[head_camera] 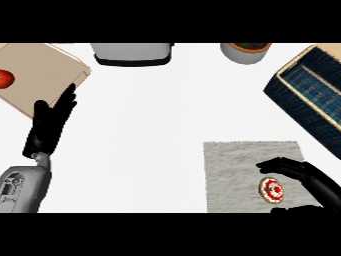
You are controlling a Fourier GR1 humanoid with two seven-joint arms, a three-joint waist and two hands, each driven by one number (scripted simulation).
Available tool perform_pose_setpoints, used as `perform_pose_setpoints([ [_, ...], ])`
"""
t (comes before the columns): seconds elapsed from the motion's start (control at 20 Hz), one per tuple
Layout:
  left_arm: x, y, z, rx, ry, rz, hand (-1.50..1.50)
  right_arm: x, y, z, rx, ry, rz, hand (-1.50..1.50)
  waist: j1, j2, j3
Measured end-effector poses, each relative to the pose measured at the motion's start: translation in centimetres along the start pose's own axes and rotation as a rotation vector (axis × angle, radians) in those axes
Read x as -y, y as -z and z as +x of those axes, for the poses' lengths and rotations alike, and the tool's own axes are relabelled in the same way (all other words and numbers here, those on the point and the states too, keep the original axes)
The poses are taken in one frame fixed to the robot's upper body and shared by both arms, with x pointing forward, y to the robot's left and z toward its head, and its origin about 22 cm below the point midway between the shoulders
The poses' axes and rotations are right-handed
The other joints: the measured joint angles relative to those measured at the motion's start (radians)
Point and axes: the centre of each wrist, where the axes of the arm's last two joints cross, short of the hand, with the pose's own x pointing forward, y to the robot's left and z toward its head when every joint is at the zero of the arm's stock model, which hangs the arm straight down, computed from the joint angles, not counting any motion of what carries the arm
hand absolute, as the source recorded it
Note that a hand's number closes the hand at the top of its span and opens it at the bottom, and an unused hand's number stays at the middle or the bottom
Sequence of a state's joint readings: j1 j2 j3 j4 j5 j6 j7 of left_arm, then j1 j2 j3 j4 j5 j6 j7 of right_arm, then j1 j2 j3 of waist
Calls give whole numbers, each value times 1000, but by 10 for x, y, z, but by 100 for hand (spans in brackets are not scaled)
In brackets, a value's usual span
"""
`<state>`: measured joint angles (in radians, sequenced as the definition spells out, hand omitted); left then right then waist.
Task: Pick the cupcake from the placemat and place it in the basket
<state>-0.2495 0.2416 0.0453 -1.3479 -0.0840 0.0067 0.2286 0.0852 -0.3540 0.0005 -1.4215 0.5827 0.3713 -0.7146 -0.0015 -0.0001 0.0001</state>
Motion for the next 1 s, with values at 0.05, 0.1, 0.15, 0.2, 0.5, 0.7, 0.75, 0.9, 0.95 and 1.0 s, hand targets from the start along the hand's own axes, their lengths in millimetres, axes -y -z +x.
perform_pose_setpoints([
  [0.05,-1,-2,-3,-1,0,3,0,-2,0,0,7,-24,-4,150,0,0,0],
  [0.1,0,-2,-5,-3,2,5,0,-1,0,-1,16,-45,-13,150,0,0,0],
  [0.15,-1,-5,-6,0,1,4,0,-3,3,-1,25,-64,-19,150,1,0,0],
  [0.2,2,-5,-3,-3,2,3,0,-4,7,0,32,-85,-26,150,1,0,0],
  [0.5,3,-8,-4,0,0,3,0,0,21,19,-5,-325,41,150,1,-4,-4],
  [0.7,7,-6,-1,0,-1,-1,0,9,39,43,-127,-576,177,150,4,-5,-6],
  [0.75,4,-6,-1,3,0,-2,0,9,46,51,-146,-625,200,150,4,-5,-5],
  [0.9,2,-6,-3,2,-4,-2,0,-4,58,71,-166,-723,224,150,1,-3,-3],
  [0.95,2,-6,-5,1,-4,1,0,-6,59,78,-166,-752,225,150,0,-3,-2],
  [1.0,1,-6,-3,0,-2,2,0,-7,63,87,-157,-776,223,150,0,-3,-2],
])
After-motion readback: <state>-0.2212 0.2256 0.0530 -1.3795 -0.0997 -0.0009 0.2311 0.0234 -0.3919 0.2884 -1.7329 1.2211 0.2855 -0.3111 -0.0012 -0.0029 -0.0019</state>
